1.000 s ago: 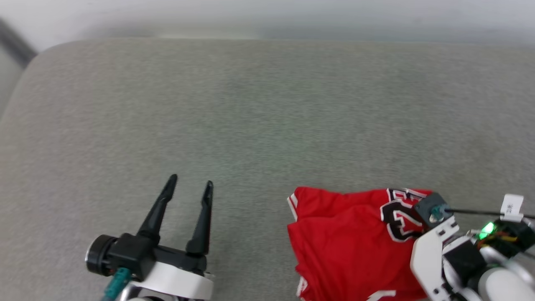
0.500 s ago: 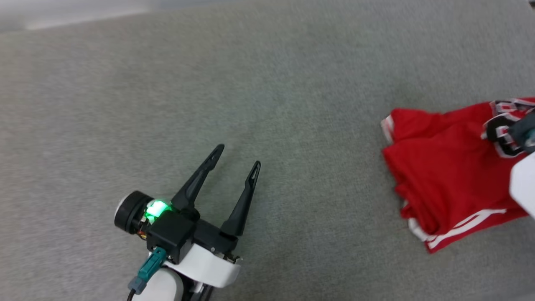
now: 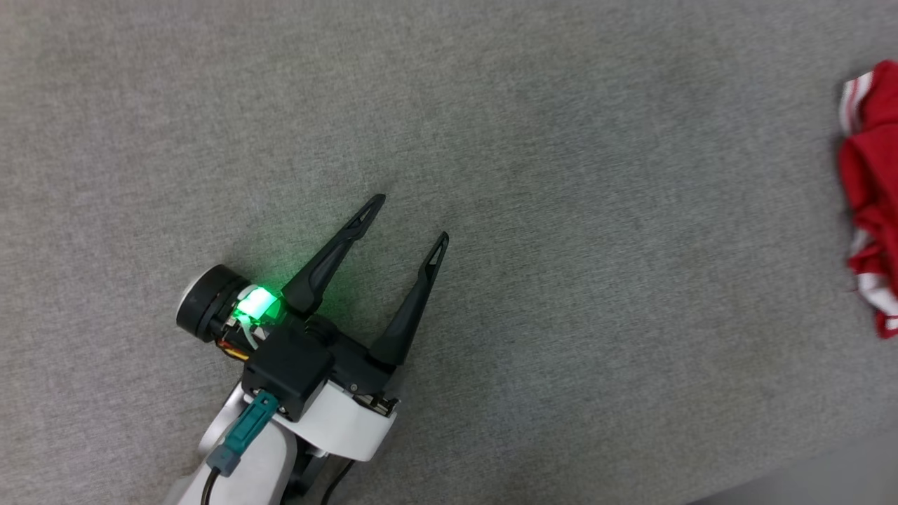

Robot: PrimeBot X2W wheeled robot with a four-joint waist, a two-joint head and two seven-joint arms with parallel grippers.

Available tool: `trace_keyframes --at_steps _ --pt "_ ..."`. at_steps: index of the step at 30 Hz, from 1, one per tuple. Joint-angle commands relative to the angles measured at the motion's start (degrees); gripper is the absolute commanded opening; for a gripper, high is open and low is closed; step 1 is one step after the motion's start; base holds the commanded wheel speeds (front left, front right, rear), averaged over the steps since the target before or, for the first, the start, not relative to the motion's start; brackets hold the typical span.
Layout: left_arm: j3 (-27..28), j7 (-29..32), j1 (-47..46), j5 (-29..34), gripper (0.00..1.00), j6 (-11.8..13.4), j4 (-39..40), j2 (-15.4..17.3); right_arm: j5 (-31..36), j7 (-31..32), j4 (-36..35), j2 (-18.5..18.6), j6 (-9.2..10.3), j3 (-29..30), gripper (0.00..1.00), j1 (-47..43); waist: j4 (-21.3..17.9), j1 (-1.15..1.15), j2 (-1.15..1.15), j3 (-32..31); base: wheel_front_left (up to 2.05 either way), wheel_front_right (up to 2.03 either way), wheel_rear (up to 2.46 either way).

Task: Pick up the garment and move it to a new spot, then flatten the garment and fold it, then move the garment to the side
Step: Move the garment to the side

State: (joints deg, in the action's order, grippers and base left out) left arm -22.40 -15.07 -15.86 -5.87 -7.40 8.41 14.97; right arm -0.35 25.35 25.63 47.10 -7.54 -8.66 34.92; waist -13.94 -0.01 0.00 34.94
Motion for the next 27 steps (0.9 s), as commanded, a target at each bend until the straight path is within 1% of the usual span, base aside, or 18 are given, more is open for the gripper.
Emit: trace_keyframes --at_steps 1,6,11,12,13,17,20,23,24,25,26,27 --pt "-0.1 -0.1 -0.7 -0.1 1.00 0.0 0.3 0.4 0.7 -1.4 2.0 0.5 0.10 1.2 0.00 1.8 0.8 0.01 0.00 1.8 0.00 0.00 0.00" --pt "-0.2 -0.1 -0.9 0.1 1.00 0.0 0.4 0.7 2.6 -4.9 9.0 -0.8 0.10 5.0 0.00 4.3 2.1 0.01 0.00 3.2 0.00 0.00 0.00" --pt "-0.2 0.0 -0.3 0.0 1.00 0.0 0.1 0.5 4.5 -7.3 13.2 -2.8 0.10 7.6 0.00 5.4 2.8 0.01 0.00 3.0 0.00 0.00 0.00" --pt "-0.1 -0.1 -0.2 0.0 1.00 0.0 -0.1 0.4 5.1 -7.6 13.7 -3.3 0.10 7.9 0.64 5.6 2.9 0.01 0.00 2.6 0.00 0.00 0.00" --pt "-0.1 -0.1 0.0 -0.2 1.00 0.0 -0.2 0.2 5.7 -7.9 14.0 -3.7 0.10 7.8 1.00 5.6 3.0 0.01 0.00 2.1 0.00 0.00 0.00" --pt "0.8 -0.1 0.3 -0.5 1.00 0.0 -0.4 -0.8 7.2 -8.8 13.5 -4.9 0.09 8.3 1.00 6.5 3.1 0.01 0.00 -0.7 0.00 0.00 0.00" --pt "2.6 -0.1 1.2 -2.2 1.00 0.2 -0.7 -2.6 7.3 -9.2 12.0 -6.0 0.10 8.8 1.00 6.7 3.4 0.01 0.00 -4.0 0.00 0.00 0.00" --pt "5.2 -0.1 3.3 -2.9 1.00 0.2 -1.0 -3.3 5.4 -11.3 9.2 -7.9 0.09 7.8 1.00 6.1 3.6 0.01 0.00 -7.8 0.00 0.00 0.00" --pt "5.2 -0.1 3.3 -2.9 1.00 0.2 -1.0 -3.3 5.4 -11.3 9.2 -7.9 0.09 7.8 1.00 6.1 3.6 0.01 0.00 -7.8 0.00 0.00 0.00" --pt "6.6 -0.1 4.5 -3.2 1.00 0.2 -1.0 -3.9 4.0 -13.3 7.5 -8.6 0.10 7.9 1.00 4.7 4.3 0.01 0.00 -10.6 0.00 0.00 0.00" --pt "6.6 -0.1 4.5 -3.2 1.00 0.2 -1.0 -3.9 4.0 -13.3 7.5 -8.6 0.10 7.9 1.00 4.7 4.3 0.01 0.00 -10.6 0.00 0.00 0.00" --pt "7.5 -0.1 5.2 -3.3 1.00 0.2 -1.0 -4.1 3.4 -14.2 6.4 -9.0 0.10 7.8 1.00 3.8 4.6 0.01 0.00 -12.0 0.00 0.00 0.00"
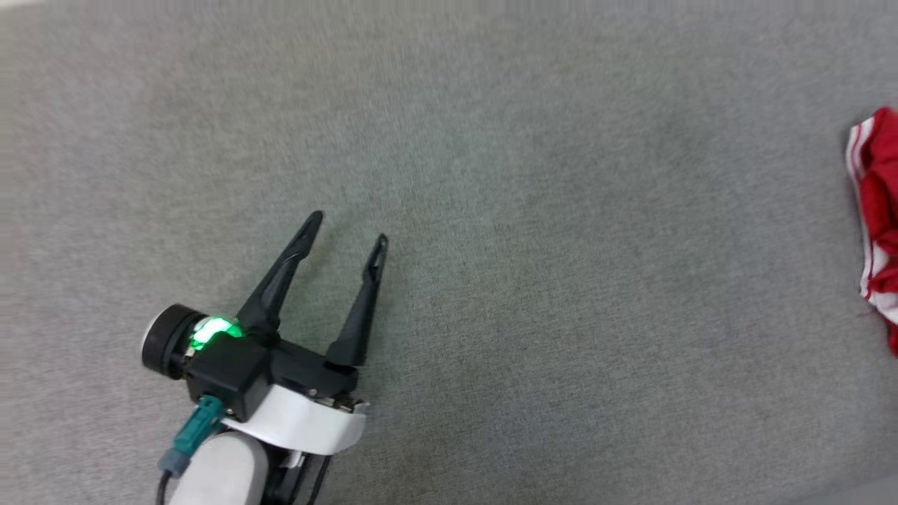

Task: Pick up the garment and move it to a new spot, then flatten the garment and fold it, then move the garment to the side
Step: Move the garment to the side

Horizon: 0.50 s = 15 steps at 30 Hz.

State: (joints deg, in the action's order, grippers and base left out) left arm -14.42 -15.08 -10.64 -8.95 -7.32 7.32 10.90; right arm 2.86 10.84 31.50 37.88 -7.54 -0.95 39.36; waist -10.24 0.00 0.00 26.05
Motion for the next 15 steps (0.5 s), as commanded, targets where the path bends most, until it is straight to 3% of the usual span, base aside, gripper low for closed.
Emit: trace_keyframes --at_steps 1,10,15 --pt "0.5 -0.1 0.6 -0.3 1.00 0.2 0.2 -0.3 -0.5 -0.5 -0.6 -0.6 0.09 0.3 1.00 -1.2 1.3 0.00 0.00 -4.5 0.00 0.00 0.00" --pt "11.0 -0.1 8.0 0.1 1.00 1.0 0.6 -3.1 -5.7 -7.1 -16.7 -11.6 0.08 2.8 1.00 -9.8 3.8 0.00 0.00 -14.4 0.00 0.00 0.00" --pt "12.0 -0.1 11.1 -0.2 1.00 0.3 0.1 -3.1 -6.5 -11.1 -26.2 -17.8 0.08 1.3 1.00 -19.2 5.8 0.00 0.00 -18.4 0.00 0.00 0.00"
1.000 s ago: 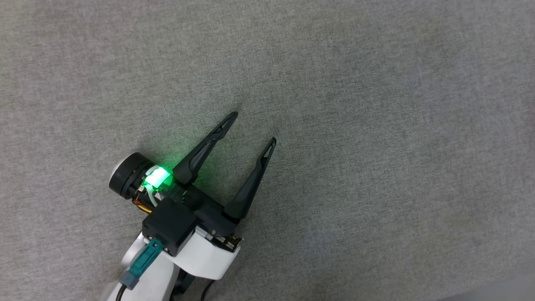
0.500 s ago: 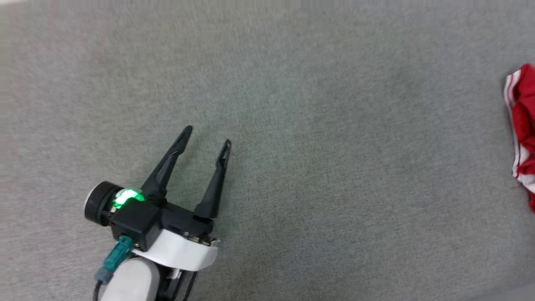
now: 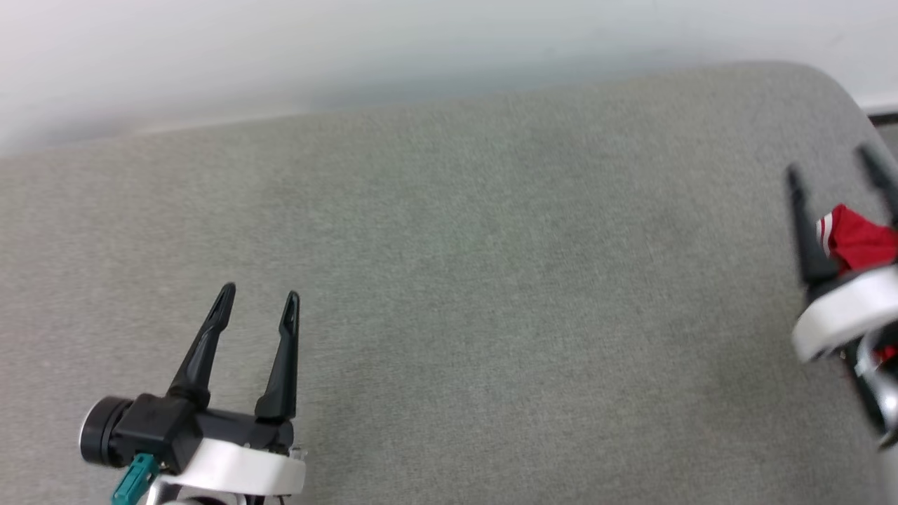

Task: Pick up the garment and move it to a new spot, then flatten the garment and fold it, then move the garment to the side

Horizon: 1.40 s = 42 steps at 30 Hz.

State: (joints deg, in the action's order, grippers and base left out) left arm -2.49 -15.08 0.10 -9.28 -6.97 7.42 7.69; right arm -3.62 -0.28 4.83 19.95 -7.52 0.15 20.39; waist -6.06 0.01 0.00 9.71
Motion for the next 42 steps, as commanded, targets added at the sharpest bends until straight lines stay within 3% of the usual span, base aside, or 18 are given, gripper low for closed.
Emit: trace_keyframes --at_steps 1,8,18,42 --pt "0.3 -0.1 1.0 0.3 1.00 -0.1 -0.1 0.0 0.1 -0.7 -1.2 -1.0 0.06 -0.2 1.00 -2.2 2.0 -0.01 0.00 -2.7 0.00 0.00 0.00" --pt "3.1 -0.1 4.4 0.9 1.00 -0.1 -3.3 -1.8 -2.4 -8.2 -4.0 -7.1 0.05 -1.6 1.00 -11.6 3.9 -0.01 0.00 -5.8 0.00 0.00 0.00" --pt "6.0 -0.1 6.9 0.8 1.00 -0.1 -6.4 -3.5 -3.8 -13.3 -0.1 -14.5 0.05 -0.7 1.00 -18.8 5.2 -0.01 0.00 -8.6 0.00 0.00 0.00" --pt "7.9 -0.1 7.0 0.7 1.00 -0.5 -7.6 -4.7 -5.3 -14.9 3.0 -16.6 0.05 -0.7 1.00 -18.2 5.3 -0.01 0.00 -9.2 0.00 0.00 0.00"
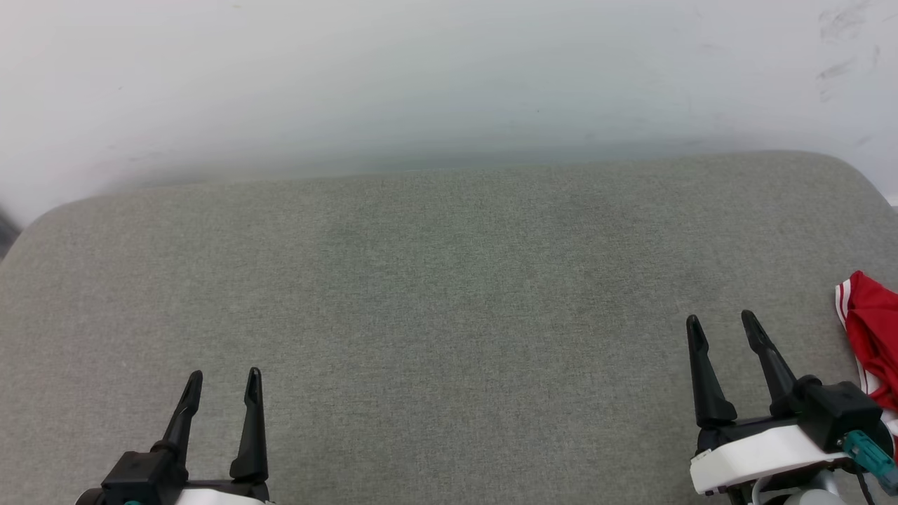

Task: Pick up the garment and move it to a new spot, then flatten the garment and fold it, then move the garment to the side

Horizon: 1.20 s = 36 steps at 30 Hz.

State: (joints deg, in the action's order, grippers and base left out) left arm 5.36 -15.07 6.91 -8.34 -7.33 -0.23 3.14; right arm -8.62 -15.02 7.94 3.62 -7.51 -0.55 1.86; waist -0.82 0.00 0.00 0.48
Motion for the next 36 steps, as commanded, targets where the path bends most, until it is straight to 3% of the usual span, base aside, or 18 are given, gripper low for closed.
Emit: trace_keyframes --at_steps 1,7,8,12,36 --pt "0.1 -0.1 0.2 -0.4 1.00 -0.1 0.0 -0.1 -0.3 -0.2 -0.2 -0.3 0.04 -0.1 1.00 0.3 0.0 0.00 0.00 0.0 0.00 0.00 0.00" --pt "0.9 -0.1 0.2 -0.7 1.00 -0.1 0.2 -0.2 -0.2 -0.2 -0.1 0.0 0.04 -0.6 1.00 -0.2 0.1 0.00 0.00 -0.1 0.00 0.00 0.00" --pt "0.9 0.0 0.0 -0.6 0.00 -0.1 0.1 -0.1 0.0 0.0 0.0 0.0 0.00 -0.5 0.00 -0.1 0.1 0.00 0.00 -0.1 0.00 0.00 0.00" --pt "0.6 0.2 0.5 -1.4 0.00 -0.1 -1.8 -0.3 -0.8 0.3 1.7 0.0 -0.01 -0.6 0.00 -1.1 0.1 0.00 0.00 -0.2 0.00 0.00 0.00" --pt "0.0 5.8 -3.7 -26.2 0.00 -0.1 -5.4 0.4 -25.1 6.4 2.9 -0.1 0.00 1.6 0.00 0.7 0.3 0.00 0.00 -0.2 0.00 0.00 0.00"
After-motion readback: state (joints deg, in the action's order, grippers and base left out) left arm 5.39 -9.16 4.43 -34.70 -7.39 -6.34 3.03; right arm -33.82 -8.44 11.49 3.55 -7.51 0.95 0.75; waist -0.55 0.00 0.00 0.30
